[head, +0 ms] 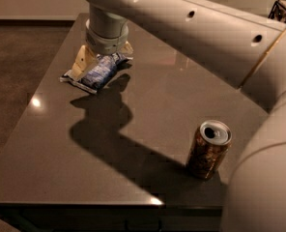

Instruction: Move blue chip bag near coke can

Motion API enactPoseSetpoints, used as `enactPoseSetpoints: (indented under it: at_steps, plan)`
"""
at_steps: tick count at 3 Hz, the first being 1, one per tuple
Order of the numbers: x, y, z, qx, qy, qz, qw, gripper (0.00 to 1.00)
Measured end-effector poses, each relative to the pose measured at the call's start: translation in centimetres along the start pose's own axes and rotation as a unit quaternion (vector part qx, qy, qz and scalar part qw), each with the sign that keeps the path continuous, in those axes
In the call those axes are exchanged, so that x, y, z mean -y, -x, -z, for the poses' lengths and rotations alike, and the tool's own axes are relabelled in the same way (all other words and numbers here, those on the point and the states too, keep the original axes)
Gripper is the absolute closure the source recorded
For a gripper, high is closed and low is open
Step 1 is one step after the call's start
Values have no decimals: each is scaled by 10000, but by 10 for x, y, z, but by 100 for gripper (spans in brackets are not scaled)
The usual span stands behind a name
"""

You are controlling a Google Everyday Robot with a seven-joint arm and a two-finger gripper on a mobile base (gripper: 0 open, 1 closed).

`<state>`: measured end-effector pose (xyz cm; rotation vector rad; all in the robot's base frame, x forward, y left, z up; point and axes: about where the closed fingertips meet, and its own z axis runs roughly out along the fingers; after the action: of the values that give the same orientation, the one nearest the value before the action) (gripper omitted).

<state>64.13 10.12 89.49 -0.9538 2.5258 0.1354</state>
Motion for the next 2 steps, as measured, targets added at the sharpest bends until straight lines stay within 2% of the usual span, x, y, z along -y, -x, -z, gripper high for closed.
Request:
enactPoseSetpoints:
  at_steps: [2]
  plan:
    - [-3,26,-42,-73,-26,-259,9996,0]
